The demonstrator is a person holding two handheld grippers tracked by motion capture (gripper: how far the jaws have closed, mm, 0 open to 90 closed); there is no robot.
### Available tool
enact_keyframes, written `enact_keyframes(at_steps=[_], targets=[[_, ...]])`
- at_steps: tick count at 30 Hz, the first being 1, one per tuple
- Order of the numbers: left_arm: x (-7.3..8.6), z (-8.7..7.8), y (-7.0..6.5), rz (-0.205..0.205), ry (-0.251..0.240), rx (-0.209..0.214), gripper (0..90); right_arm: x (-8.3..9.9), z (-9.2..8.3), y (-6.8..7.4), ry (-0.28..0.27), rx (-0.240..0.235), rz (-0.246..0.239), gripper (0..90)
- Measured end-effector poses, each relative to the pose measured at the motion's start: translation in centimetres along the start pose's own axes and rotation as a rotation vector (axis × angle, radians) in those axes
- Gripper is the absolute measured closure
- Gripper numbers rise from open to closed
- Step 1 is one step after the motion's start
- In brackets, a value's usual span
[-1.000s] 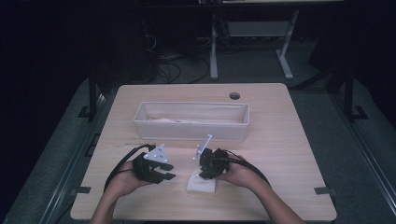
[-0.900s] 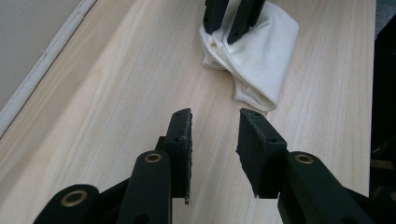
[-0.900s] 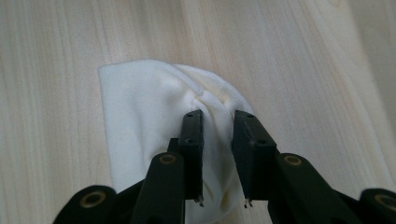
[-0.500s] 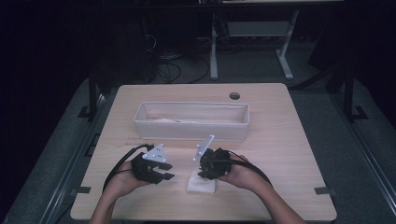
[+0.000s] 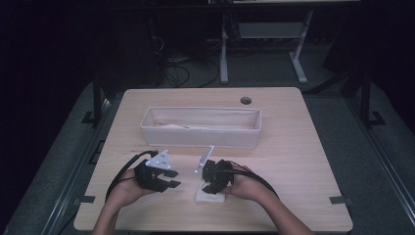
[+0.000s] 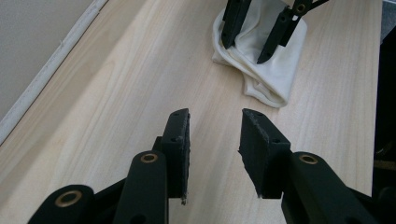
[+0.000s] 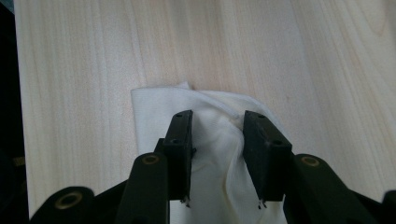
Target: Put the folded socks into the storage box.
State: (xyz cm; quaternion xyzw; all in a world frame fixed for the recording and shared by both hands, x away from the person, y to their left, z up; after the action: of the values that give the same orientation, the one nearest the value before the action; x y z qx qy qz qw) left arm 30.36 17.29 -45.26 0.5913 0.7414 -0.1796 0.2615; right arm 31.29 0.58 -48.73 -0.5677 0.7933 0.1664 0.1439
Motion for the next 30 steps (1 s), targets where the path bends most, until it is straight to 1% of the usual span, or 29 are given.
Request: enact_keyframes(at_steps=[1, 4, 6, 8, 10, 14, 15, 17, 18, 21, 22, 24, 28, 30], targets=[[0.0, 0.0, 0.0, -0.001, 0.001, 0.0, 62.8, 0.0, 0.0, 0.0, 0.001, -0.003, 0.005, 62.5], [0.0, 0.1, 0.0, 0.0, 0.001, 0.0, 62.6, -0.1, -0.4, 0.1, -0.012, 0.002, -0.005, 60.5], [-0.1, 0.1, 0.0, 0.002, 0.0, -0.001, 62.6, -0.1, -1.0, 0.2, -0.032, 0.008, -0.005, 59.0], [-0.1, 0.1, 0.0, 0.003, -0.001, -0.001, 62.3, 0.0, -1.6, 0.2, -0.045, 0.019, -0.016, 56.9], [-0.1, 0.2, -0.1, -0.003, -0.001, -0.002, 61.3, 0.1, -2.2, 0.3, -0.055, 0.03, -0.018, 52.9], [-0.1, 0.2, -0.1, -0.007, 0.0, -0.005, 59.4, 0.8, -2.8, 0.3, -0.044, 0.041, -0.015, 51.4], [-0.1, 0.1, 0.0, 0.0, 0.008, -0.004, 58.9, 1.0, -2.8, 0.2, -0.041, 0.039, -0.015, 51.1], [-0.1, 0.1, 0.0, -0.008, 0.002, -0.009, 57.7, 1.5, -2.7, 0.1, -0.029, 0.037, -0.008, 50.7], [0.0, 0.1, 0.0, 0.0, 0.007, -0.008, 57.6, 1.6, -2.5, 0.0, -0.027, 0.031, -0.006, 50.3], [0.0, 0.1, 0.0, -0.007, 0.005, -0.009, 57.3, 1.9, -1.7, -0.1, -0.006, 0.022, 0.001, 49.3], [0.1, 0.1, 0.1, -0.008, 0.006, -0.009, 57.4, 2.0, -1.4, -0.1, 0.011, 0.022, 0.003, 48.7], [0.1, 0.1, 0.0, -0.013, 0.003, -0.011, 57.3, 1.9, -1.0, -0.1, 0.022, 0.025, -0.003, 48.4], [0.1, 0.0, 0.1, -0.011, -0.002, -0.014, 57.1, 1.8, -1.0, -0.1, 0.018, 0.021, -0.002, 48.4], [0.1, 0.0, 0.0, -0.011, -0.004, -0.012, 56.8, 1.7, -1.6, -0.1, -0.003, 0.024, -0.002, 48.4]])
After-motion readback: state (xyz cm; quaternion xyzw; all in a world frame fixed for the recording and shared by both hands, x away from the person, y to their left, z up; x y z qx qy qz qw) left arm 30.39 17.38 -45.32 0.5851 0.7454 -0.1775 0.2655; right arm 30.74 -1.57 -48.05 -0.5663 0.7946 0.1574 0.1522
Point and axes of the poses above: each handheld gripper's, and its own axes: z roughly forward along the jaws, x roughly out of its underside, y roughly to its left, the point moved 6 cm from there along z, roughly forward along the jaws, and after that the axes turned 5 degrees about z, right-handed, at the moved point
